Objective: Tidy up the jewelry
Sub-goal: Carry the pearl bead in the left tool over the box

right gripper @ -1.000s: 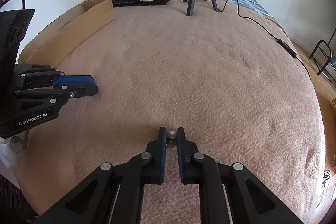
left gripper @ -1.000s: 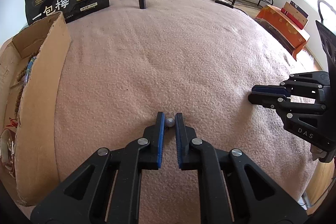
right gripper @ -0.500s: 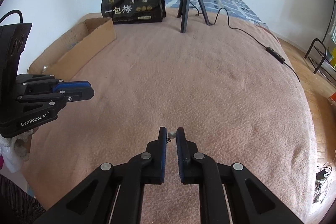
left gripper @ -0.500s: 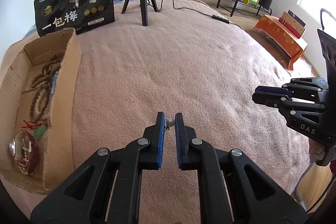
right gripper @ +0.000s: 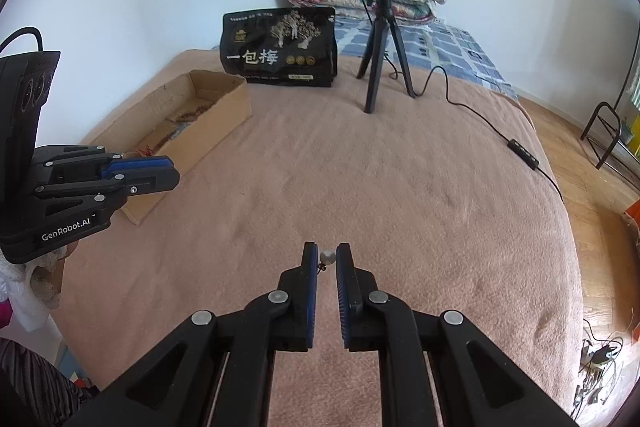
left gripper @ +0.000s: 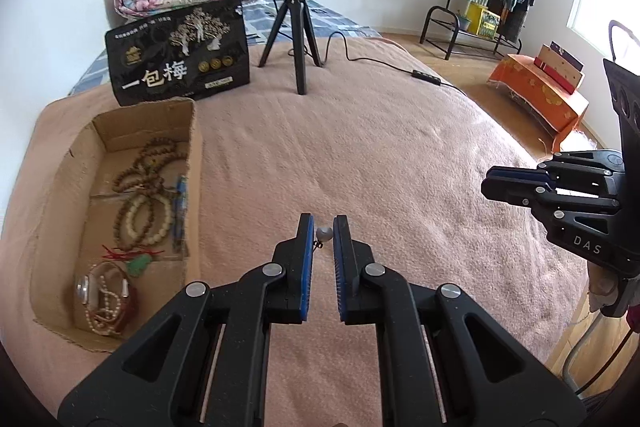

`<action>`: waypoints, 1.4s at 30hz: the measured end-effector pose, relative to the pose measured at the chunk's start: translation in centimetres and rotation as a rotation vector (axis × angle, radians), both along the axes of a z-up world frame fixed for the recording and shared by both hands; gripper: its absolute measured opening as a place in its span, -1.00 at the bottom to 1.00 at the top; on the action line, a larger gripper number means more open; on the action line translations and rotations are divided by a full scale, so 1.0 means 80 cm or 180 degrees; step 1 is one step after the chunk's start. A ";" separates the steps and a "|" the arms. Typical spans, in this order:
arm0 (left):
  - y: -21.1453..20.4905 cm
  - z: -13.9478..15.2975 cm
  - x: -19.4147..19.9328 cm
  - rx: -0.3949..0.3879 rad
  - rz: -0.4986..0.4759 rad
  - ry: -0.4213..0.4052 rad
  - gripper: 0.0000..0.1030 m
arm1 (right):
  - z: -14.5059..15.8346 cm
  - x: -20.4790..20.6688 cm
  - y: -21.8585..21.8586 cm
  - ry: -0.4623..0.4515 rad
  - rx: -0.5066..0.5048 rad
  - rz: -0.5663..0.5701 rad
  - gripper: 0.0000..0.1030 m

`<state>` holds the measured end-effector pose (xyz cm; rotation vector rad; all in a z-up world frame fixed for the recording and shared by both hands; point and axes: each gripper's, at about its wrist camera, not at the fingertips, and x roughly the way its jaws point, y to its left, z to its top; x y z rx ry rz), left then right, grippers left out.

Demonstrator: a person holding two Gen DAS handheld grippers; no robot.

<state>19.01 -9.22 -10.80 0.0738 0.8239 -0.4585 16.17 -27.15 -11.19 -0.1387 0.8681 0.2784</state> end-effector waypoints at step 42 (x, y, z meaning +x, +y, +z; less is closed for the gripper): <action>0.187 0.005 0.036 0.0024 0.0802 -0.0132 -0.85 | 0.034 0.128 0.215 -0.0145 0.0201 0.0644 -0.87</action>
